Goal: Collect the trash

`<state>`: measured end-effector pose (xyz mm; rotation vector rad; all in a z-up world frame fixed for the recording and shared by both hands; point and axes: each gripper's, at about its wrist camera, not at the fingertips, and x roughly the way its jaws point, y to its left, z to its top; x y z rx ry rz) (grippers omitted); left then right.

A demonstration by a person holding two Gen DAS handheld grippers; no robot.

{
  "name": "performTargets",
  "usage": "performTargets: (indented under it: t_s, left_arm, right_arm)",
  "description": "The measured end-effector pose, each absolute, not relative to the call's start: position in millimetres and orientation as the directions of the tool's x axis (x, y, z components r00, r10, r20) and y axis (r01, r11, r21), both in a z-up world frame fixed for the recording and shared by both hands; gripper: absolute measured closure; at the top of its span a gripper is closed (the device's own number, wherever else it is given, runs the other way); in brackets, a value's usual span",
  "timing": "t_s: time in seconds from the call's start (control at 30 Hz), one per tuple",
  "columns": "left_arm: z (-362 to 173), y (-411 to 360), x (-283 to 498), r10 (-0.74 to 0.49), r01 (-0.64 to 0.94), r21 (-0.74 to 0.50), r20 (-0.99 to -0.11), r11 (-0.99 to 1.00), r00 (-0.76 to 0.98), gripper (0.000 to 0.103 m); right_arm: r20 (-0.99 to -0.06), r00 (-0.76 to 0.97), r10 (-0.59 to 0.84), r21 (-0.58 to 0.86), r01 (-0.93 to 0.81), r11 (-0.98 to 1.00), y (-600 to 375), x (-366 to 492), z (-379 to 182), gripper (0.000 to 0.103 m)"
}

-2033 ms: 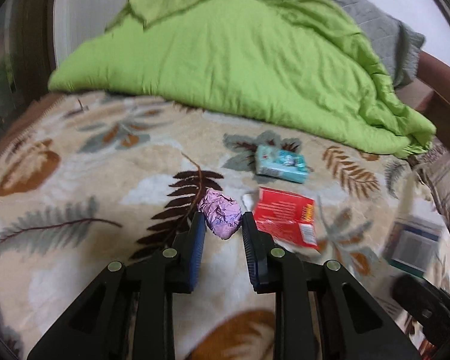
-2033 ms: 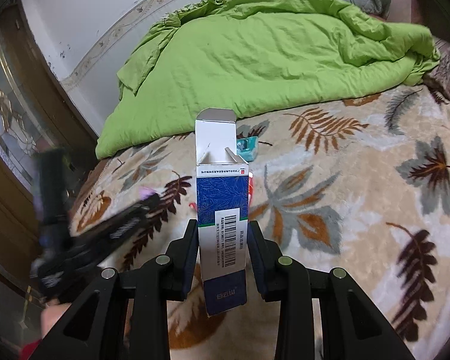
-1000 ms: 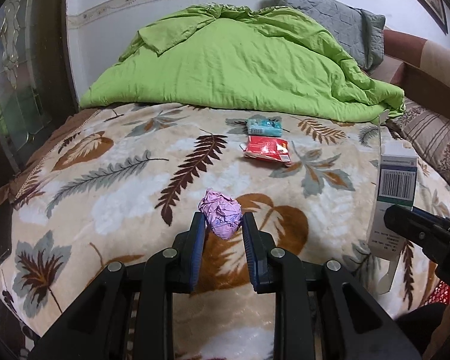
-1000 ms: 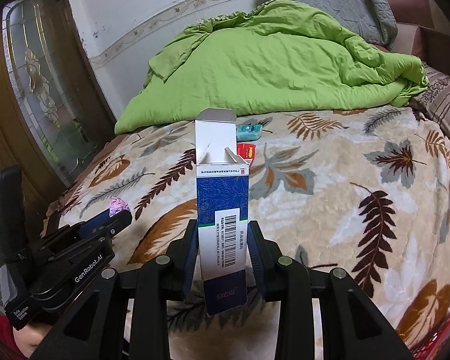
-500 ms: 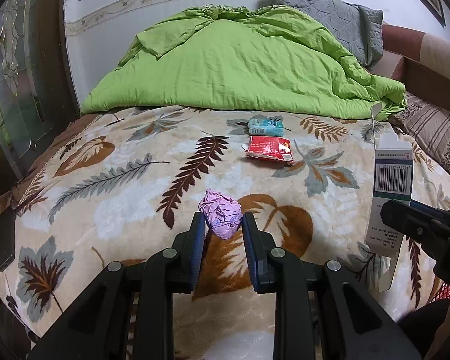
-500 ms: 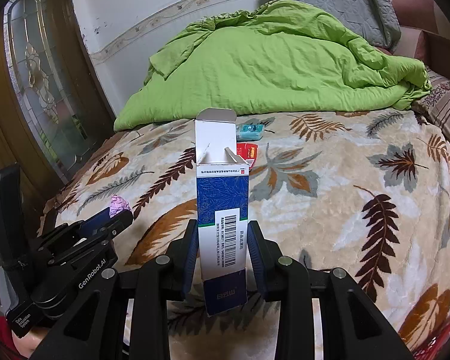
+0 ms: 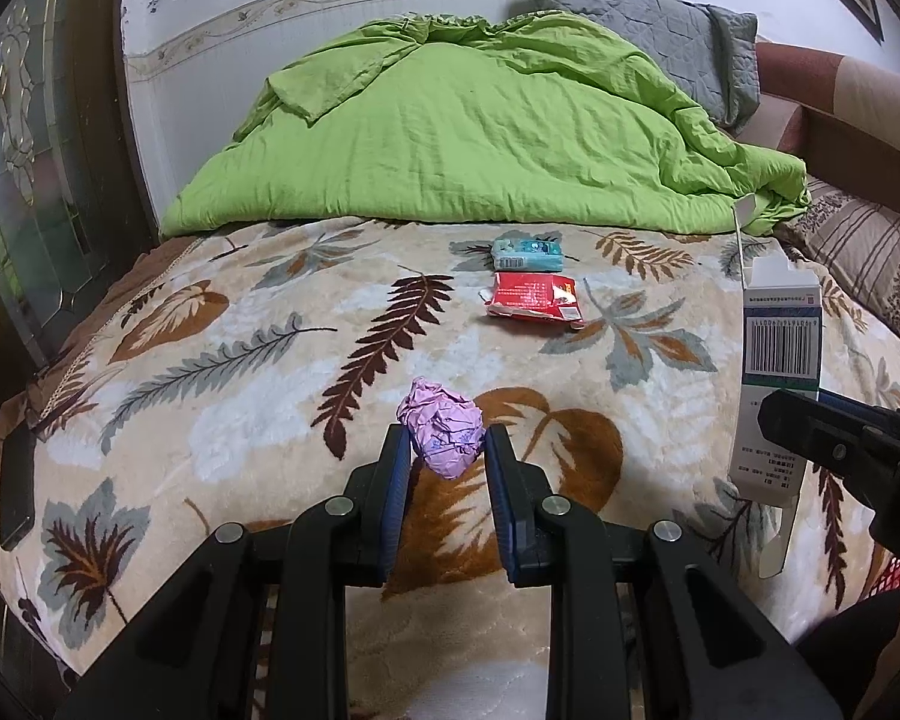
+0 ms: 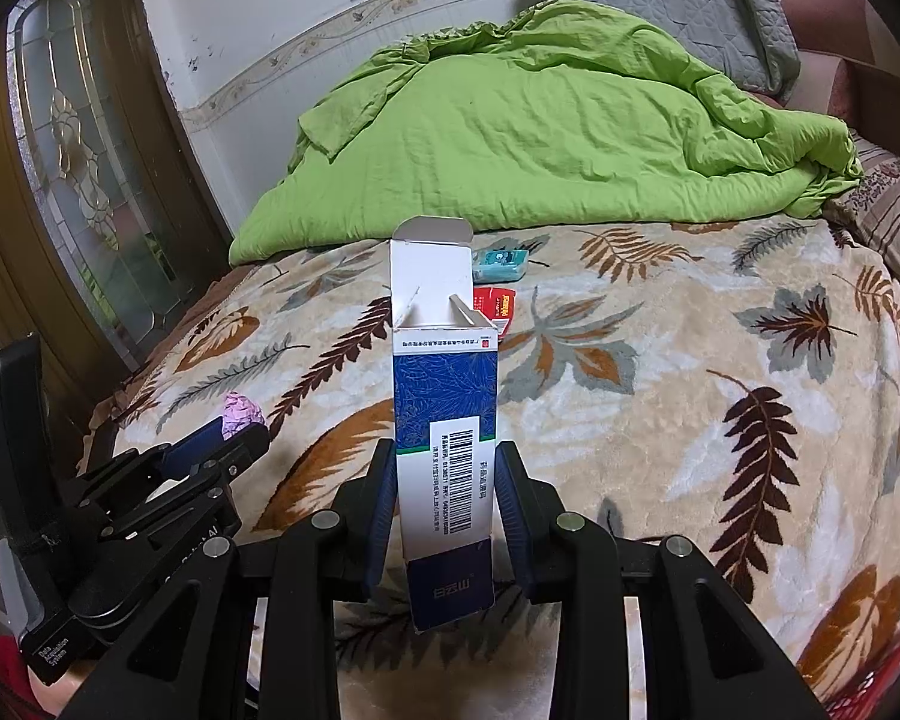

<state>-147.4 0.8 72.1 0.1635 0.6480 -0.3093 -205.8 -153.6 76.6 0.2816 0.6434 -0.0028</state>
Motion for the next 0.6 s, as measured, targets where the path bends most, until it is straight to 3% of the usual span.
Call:
performTargets:
  t_s: [0.3, 0.6]
  left_arm:
    - [72.1, -6.4, -151.3, -0.249, 0.355, 0.055, -0.614, 0.933, 0.749, 0.079]
    - [76.7, -21.2, -165.3, -0.296, 0.416, 0.059, -0.613, 0.907, 0.733, 0.079]
  right_arm:
    - [-0.59, 0.801, 0.099, 0.292, 0.097, 0.952, -156.2, -211.2, 77.9, 0.068]
    - [-0.598, 0.787, 0.151, 0.414, 0.142, 0.899, -182.0, -239.6, 77.6, 0.068]
